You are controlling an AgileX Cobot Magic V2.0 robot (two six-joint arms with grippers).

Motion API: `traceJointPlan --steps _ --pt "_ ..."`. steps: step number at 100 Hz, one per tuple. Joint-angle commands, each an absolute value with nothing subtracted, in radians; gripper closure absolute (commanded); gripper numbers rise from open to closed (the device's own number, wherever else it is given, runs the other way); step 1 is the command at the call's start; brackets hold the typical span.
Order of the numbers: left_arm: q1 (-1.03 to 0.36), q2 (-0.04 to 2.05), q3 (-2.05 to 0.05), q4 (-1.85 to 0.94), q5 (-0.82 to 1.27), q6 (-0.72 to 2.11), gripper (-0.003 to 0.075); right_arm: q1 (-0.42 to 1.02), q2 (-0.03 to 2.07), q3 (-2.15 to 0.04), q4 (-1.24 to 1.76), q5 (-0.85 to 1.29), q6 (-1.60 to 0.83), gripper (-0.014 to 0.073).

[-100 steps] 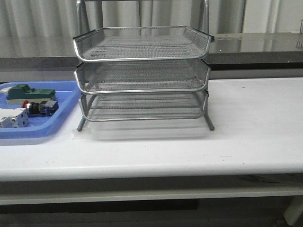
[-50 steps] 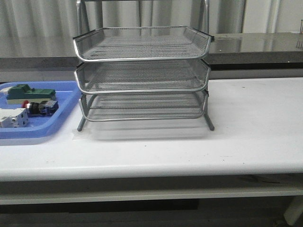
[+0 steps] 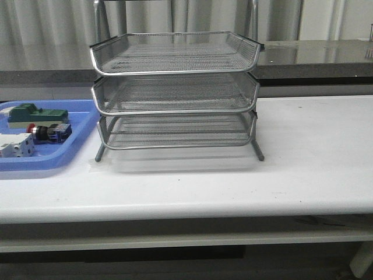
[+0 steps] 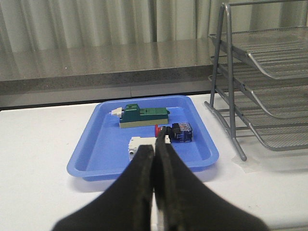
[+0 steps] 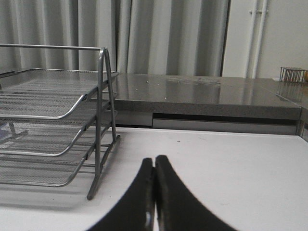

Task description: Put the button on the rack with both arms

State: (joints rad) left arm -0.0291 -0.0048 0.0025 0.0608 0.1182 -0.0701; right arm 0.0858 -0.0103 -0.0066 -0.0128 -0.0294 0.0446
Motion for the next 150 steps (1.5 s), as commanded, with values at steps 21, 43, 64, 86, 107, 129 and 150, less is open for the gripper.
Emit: traceJointPlan --steps 21,43,64,86,107,129,150 --pt "-0.025 -0.036 0.038 0.06 0.035 -0.08 0.0741 0.082 0.202 -0.33 0.0 0.215 0.041 0.065" --pt "-0.025 -0.036 0.038 0.06 0.035 -0.08 0.0741 0.082 0.478 -0.589 0.0 0.451 0.041 0.065" --pt "-0.025 -0.036 0.038 0.06 0.035 -0.08 0.0741 0.082 0.699 -0.752 0.041 0.533 0.041 0.065" --pt "-0.025 -0.036 0.038 0.06 0.035 -0.08 0.0741 0.082 0.817 -0.763 0.231 0.502 0.041 0.065" --pt "-0.025 -0.036 0.038 0.06 0.035 -0.08 0.0741 0.085 0.911 -0.763 0.413 0.507 0.04 0.0628" --pt "-0.025 -0.036 0.038 0.06 0.035 -0.08 0.0741 0.085 1.002 -0.763 0.54 0.492 0.033 0.0355" --pt "-0.025 -0.036 0.038 0.06 0.035 -0.08 0.0741 0.108 1.089 -0.763 0.631 0.41 0.027 0.023"
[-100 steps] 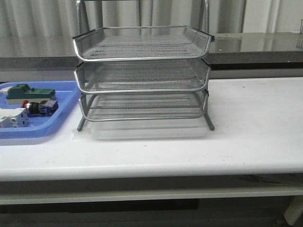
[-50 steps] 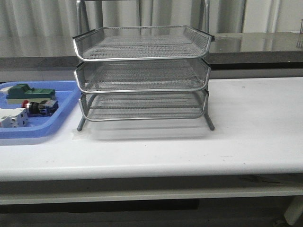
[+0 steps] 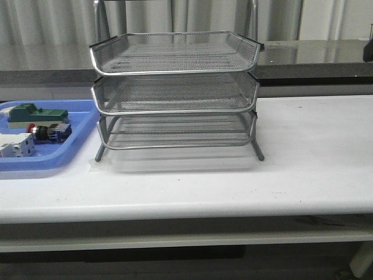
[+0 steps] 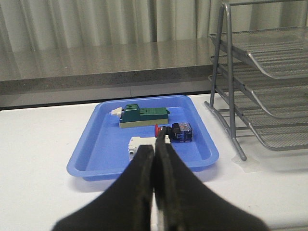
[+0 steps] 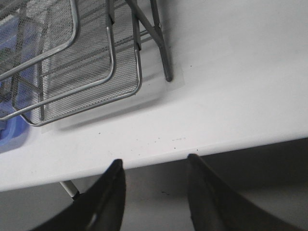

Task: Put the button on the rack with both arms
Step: 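Move the right gripper to the middle mesh tray's front edge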

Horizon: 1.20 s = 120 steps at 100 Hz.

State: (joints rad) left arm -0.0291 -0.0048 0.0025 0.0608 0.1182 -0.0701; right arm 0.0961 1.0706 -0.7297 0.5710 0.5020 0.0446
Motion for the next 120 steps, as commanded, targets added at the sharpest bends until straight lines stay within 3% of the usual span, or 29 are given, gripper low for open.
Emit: traceJointPlan --steps 1,45,120 --pt "-0.025 -0.036 0.038 0.06 0.035 -0.08 0.0741 0.11 1.097 -0.763 0.639 0.405 0.023 0.0229" --pt "-0.025 -0.036 0.038 0.06 0.035 -0.08 0.0741 0.247 1.412 -0.889 0.96 0.261 -0.226 0.023" --pt "-0.025 -0.036 0.038 0.06 0.035 -0.08 0.0741 0.247 1.73 -1.174 0.978 0.298 -0.263 0.023"
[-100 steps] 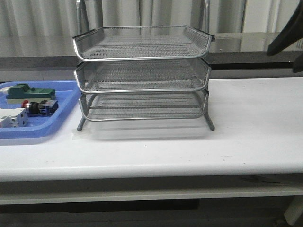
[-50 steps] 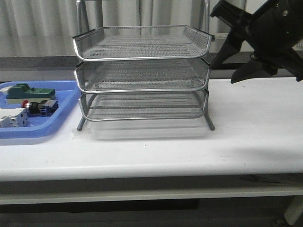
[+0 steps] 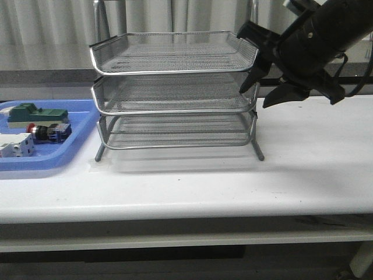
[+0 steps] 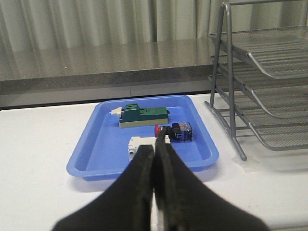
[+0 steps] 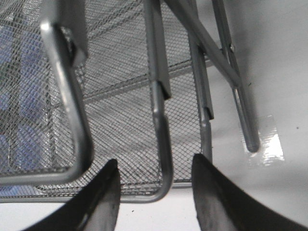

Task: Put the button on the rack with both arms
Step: 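Move the right gripper to the middle mesh tray's front edge, then pull the middle mesh tray out toward the robot with the right gripper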

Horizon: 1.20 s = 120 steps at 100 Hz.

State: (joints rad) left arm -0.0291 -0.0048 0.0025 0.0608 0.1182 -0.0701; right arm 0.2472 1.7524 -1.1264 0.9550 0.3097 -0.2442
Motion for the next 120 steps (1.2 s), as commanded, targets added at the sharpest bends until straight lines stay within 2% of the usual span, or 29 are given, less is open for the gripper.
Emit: traceJointPlan --steps 1,45,55,67,81,120 --pt "-0.025 -0.036 0.038 0.06 0.035 -0.08 0.0741 0.247 1.732 -1.176 0.979 0.298 -0.263 0.023" --pt "-0.025 -0.036 0.038 0.06 0.035 -0.08 0.0741 0.247 1.797 -1.231 1.034 0.34 -0.318 0.0235" --pt "-0.025 -0.036 0.038 0.06 0.035 -0.08 0.0741 0.247 1.798 -1.231 1.067 0.353 -0.341 0.0301" --pt "-0.025 -0.036 0.038 0.06 0.035 -0.08 0.0741 0.247 1.798 -1.231 1.08 0.355 -0.343 0.0447" --pt "-0.025 -0.036 0.038 0.06 0.035 -0.08 0.0741 0.247 1.798 -1.23 1.08 0.363 -0.343 0.0558" --pt "-0.025 -0.036 0.038 0.06 0.035 -0.08 0.0741 0.247 1.789 -1.182 1.049 0.426 -0.343 0.0576"
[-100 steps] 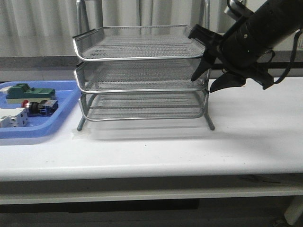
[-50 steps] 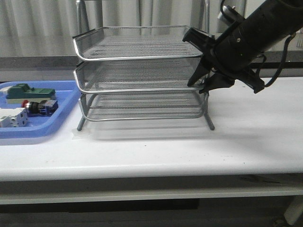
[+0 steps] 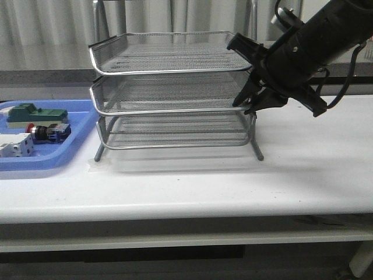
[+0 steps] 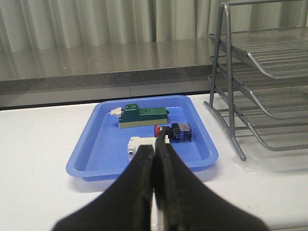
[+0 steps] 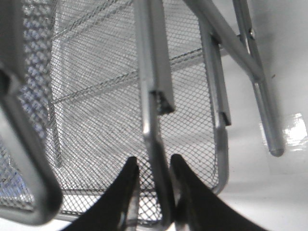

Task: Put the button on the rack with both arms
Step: 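Pull the middle mesh tray out toward the robot with the right gripper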

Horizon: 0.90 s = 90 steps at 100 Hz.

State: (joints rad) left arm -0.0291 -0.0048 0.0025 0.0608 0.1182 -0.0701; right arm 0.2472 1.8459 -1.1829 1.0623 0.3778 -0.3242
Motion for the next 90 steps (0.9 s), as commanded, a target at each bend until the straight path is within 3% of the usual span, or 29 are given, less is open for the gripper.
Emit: traceJointPlan --steps 1,79,90 --pt "-0.025 -0.036 0.038 0.06 0.035 -0.08 0.0741 0.247 1.788 -1.177 1.044 0.427 -0.343 0.0576" --pt "-0.025 -0.036 0.038 0.06 0.035 -0.08 0.0741 0.248 1.473 -0.793 0.974 0.429 -0.382 0.0573" --pt "-0.025 -0.036 0.038 0.06 0.035 -0.08 0.0741 0.248 1.472 -0.792 0.974 0.429 -0.39 0.0508"
